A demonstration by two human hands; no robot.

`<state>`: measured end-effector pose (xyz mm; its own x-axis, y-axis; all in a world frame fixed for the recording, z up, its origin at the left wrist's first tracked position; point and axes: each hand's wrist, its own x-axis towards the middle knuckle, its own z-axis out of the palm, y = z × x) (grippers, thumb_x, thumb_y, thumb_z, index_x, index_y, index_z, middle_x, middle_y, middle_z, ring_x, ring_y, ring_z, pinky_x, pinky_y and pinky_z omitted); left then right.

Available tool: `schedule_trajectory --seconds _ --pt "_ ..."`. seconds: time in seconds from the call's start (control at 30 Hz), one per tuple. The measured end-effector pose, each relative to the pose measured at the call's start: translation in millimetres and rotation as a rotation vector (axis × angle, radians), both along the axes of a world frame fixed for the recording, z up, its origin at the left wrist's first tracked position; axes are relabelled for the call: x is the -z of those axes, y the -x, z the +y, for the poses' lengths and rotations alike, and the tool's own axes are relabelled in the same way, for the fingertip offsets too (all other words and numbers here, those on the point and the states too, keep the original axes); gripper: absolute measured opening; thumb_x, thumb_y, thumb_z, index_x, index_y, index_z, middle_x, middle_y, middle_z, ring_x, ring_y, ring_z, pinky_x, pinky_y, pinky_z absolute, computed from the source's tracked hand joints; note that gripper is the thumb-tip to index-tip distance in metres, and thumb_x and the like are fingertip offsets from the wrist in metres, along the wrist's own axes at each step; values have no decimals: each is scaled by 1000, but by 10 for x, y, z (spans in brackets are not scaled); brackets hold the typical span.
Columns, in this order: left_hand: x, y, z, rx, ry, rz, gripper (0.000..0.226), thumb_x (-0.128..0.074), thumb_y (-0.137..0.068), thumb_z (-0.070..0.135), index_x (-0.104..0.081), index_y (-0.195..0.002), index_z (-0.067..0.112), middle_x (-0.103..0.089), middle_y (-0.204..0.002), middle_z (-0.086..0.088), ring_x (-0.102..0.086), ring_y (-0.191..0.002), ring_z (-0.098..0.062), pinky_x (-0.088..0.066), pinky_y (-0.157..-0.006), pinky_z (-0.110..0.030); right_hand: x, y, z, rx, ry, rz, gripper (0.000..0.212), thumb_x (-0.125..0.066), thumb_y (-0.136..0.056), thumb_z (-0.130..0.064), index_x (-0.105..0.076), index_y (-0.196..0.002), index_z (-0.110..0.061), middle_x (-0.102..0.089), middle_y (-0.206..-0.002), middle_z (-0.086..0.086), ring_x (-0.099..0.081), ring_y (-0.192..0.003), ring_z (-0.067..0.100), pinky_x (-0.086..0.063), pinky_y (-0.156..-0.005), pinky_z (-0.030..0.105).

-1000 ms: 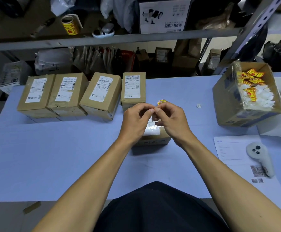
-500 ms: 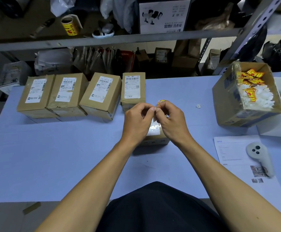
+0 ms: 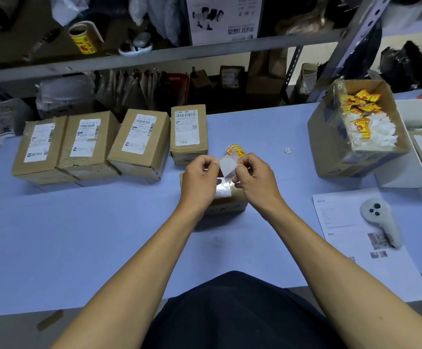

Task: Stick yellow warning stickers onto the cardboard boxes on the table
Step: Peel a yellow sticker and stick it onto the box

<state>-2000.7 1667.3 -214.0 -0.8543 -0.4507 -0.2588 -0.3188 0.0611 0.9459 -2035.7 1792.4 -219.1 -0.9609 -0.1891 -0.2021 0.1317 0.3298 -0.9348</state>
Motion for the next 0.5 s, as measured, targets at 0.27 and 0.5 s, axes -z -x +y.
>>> schedule_trajectory --seconds 0.27,0.5 --pt "126 4 -89 -119 -129 -108 15 -49 -100 15 -62 -92 13 -69 -87 -6 -67 -81 -17 -54 -63 -25 202 -15 329 150 -90 -150 15 -47 -91 -17 -57 -83 -9 -62 -80 5 -66 -71 19 -59 -80 50" --pt "125 -6 -114 -141 -128 -136 15 -50 -101 15 -64 -96 12 -70 -86 -4 -67 -76 -14 -55 -63 -23 405 -33 593 247 -426 -149 23 -44 -95 -29 -56 -78 -17 -63 -81 3 -58 -81 26 -44 -65 34"
